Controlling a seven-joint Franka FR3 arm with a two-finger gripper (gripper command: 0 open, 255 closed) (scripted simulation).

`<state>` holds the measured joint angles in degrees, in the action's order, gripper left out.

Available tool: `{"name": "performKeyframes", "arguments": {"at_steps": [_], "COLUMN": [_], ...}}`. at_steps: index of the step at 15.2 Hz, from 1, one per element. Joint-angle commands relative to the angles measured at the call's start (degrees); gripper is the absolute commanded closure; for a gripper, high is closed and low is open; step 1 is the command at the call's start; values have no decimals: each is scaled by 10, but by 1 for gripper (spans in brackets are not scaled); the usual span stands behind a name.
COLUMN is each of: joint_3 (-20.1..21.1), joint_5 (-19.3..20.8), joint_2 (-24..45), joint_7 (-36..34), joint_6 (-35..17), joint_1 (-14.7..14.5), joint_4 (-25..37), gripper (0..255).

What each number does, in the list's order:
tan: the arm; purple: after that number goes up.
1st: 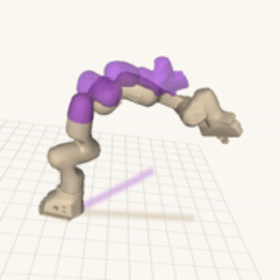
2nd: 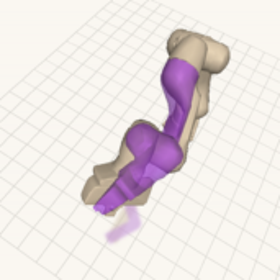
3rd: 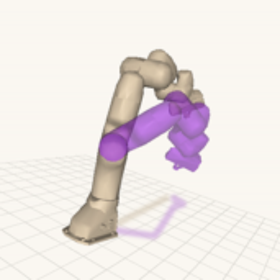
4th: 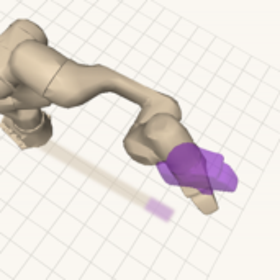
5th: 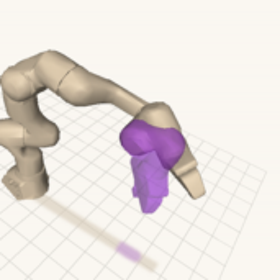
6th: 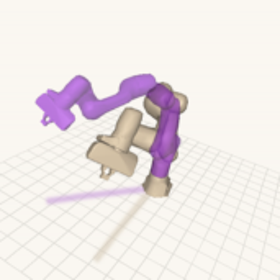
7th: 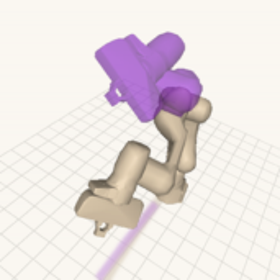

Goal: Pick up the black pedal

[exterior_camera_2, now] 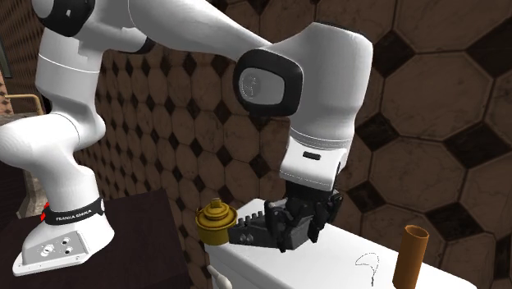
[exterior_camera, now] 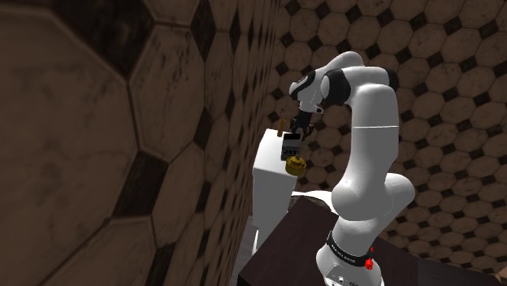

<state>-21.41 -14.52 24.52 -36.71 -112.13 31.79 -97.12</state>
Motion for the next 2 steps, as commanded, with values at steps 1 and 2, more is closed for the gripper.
{"name": "performKeyframes", "arguments": {"at_steps": [1, 2], "joint_3": [-1, -1], "joint_5": [2, 2], "joint_2": [-6, -6], "joint_7": [-2, -2], "joint_6": [6, 6], "joint_1": [-1, -1], "joint_4": [1, 1], "gripper": [255, 255]}}
